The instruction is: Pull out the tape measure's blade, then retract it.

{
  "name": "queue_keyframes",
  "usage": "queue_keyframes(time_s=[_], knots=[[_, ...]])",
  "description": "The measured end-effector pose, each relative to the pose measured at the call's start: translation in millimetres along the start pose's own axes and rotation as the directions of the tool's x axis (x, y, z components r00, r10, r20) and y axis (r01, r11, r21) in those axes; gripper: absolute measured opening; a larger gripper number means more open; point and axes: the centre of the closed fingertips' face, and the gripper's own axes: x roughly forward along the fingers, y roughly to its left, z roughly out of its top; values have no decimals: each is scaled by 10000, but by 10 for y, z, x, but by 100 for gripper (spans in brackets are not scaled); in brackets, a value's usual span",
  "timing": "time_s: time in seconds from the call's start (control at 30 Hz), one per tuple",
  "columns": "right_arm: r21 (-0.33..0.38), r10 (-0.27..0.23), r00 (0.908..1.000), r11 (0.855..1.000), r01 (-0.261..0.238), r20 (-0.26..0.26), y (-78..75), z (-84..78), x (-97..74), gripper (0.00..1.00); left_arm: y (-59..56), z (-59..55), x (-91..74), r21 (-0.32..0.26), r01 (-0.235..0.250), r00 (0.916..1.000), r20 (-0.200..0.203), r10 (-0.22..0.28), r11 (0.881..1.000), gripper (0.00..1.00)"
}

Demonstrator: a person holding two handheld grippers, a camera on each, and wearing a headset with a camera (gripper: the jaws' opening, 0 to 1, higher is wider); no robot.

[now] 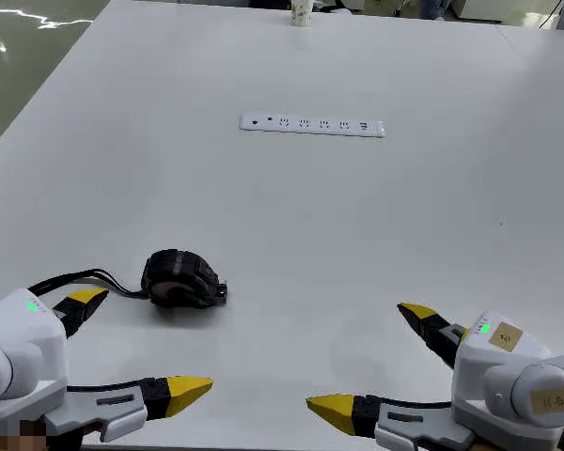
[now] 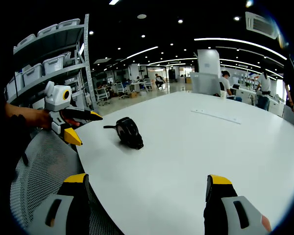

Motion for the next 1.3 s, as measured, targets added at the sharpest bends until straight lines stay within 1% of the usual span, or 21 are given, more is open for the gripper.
queue_keyframes(time_s=[0.3, 0.57, 0.63, 0.83, 1.0, 1.17, 1.3], knots=[[58, -27, 10000, 10000, 28, -20, -33, 2, 11, 99, 30, 12, 16, 84, 28, 10000, -43, -27, 10000, 99], [69, 33, 9999, 10000, -32, -132, -63, -8, 41, 99, 65, 2, 41, 109, 64, 9999, -132, -62, 9999, 99], [-21, 47, 9999, 10000, -47, -140, -70, -7, 52, 99, 68, -10, 49, 132, 101, 9998, -194, -99, 9999, 99], [-65, 214, 9994, 9997, -216, -280, -84, -7, 95, 99, 92, -27, 78, 149, 138, 9994, -322, -133, 9998, 99], [-135, 355, 9985, 9993, -361, -424, -100, -9, 136, 99, 106, -19, 103, 230, 212, 9990, -399, -203, 9995, 99], [-230, 508, 9973, 9984, -520, -522, -111, -18, 163, 99, 108, -29, 123, 369, 362, 9979, -558, -341, 9987, 99], [-335, 580, 9964, 9976, -601, -618, -138, -35, 188, 99, 137, -38, 142, 425, 363, 9972, -673, -334, 9984, 99]])
